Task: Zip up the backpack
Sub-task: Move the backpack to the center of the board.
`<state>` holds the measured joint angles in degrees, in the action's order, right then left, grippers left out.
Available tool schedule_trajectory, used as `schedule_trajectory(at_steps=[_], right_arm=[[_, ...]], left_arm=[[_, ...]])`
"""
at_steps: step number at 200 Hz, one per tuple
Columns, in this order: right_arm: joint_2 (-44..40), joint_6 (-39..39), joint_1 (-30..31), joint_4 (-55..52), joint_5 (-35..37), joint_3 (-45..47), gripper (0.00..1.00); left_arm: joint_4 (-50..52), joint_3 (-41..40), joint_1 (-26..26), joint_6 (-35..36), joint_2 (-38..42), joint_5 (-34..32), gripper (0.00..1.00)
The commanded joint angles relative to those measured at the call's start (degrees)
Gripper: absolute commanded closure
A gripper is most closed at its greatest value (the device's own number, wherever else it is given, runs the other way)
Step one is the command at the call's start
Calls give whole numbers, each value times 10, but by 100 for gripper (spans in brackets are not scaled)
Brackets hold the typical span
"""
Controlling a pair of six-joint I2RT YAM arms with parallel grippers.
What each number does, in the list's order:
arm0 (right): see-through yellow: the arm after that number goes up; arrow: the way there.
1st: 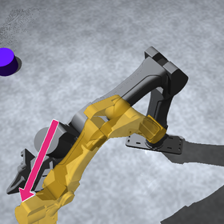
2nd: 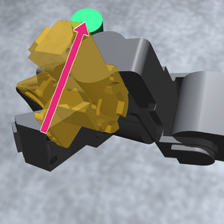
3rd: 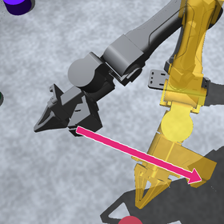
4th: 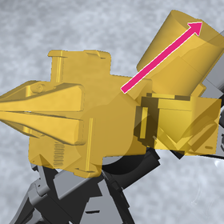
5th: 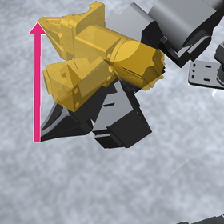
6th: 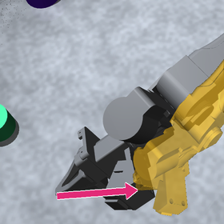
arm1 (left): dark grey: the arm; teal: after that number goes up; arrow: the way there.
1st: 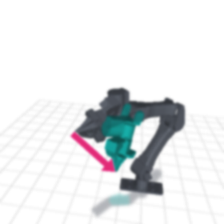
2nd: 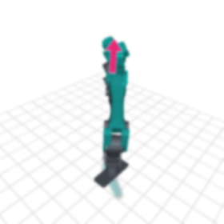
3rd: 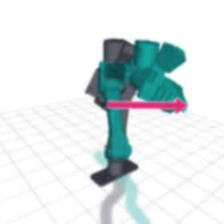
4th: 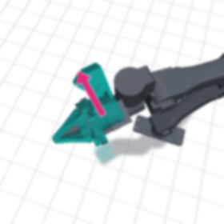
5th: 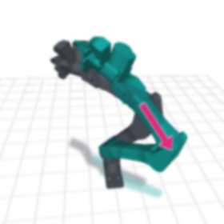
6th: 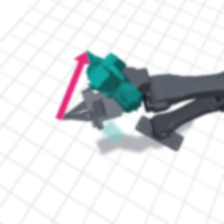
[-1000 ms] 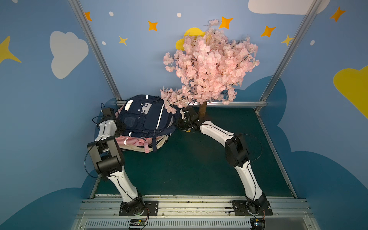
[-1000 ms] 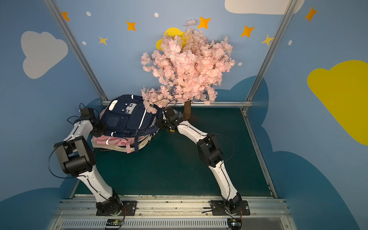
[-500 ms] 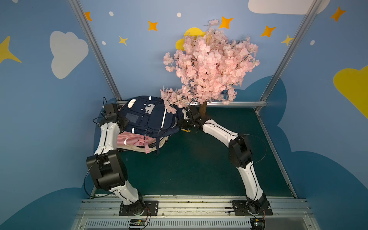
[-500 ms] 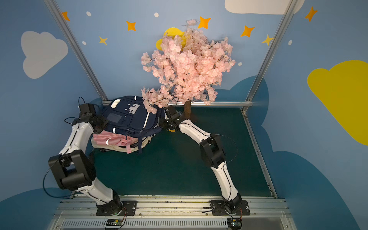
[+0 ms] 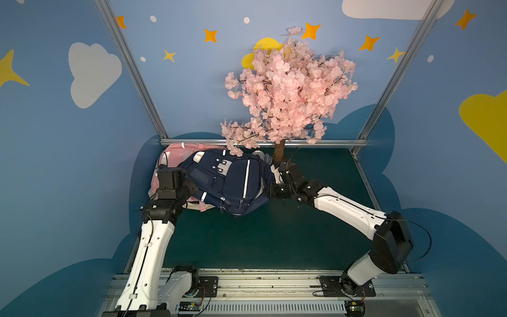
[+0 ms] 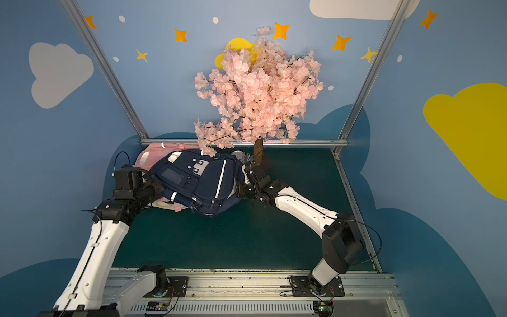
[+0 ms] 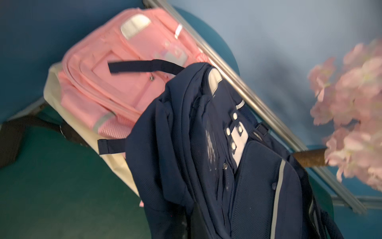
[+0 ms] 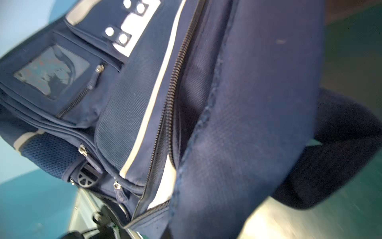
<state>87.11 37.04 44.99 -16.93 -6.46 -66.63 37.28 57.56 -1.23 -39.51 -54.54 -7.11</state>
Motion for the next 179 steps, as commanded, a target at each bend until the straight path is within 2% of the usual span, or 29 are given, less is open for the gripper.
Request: schedule_trajectory(at_steps=[1,26,49,71,96,109,123,132,150,168,179], right_arm=[[-105,-5,20,71,3,87,100],[-207,28,24,62,43,208,100],[-255,65,29,79,43,292,100],[-256,105,38,116,45,349,100],[-229,127,61,120,47,361,100],[-215,129,73,107,40,354,90],[-203,124,86,84,32,340,70],[-202,116,95,54,37,328,54],[-218,102,100,-22,62,306,33],[-249,98,98,-111,108,296,25],[-273,87,98,-142,123,297,24]], left_arm=[[-27,-73,-58,-32,13,104,98],[-82,-109,-124,-44,-30,108,98],[-127,-97,-148,-44,-99,109,98],[-152,-64,-156,-28,-164,102,98],[-159,-22,-156,-3,-225,82,98],[-156,-8,-157,8,-240,67,98],[-148,-1,-156,17,-244,44,95],[-134,2,-156,21,-238,26,86],[-92,1,-155,22,-218,-11,60],[-48,-12,-158,24,-177,-35,43],[-29,-31,-166,24,-137,-46,37]])
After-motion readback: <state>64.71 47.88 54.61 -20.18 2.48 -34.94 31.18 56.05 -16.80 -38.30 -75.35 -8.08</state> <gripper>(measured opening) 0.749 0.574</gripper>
